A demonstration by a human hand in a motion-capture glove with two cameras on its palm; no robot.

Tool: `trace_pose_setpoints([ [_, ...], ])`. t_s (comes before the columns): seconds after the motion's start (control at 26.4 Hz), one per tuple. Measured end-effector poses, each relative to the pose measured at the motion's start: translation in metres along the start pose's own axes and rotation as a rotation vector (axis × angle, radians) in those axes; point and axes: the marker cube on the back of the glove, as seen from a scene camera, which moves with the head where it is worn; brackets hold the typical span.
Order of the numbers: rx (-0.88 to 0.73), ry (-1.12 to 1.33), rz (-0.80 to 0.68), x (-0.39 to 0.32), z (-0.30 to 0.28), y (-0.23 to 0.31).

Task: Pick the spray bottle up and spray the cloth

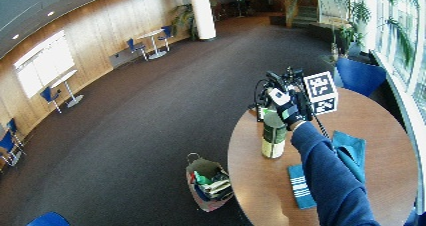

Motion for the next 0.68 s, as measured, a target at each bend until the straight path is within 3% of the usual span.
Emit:
trace_pose_setpoints([
  [0.46, 0.023, -0.027, -0.041, -0.025, 0.003, -0.012],
  [0.68, -0.201, -0.044, -0.027, -0.031, 0.012, -0.008],
])
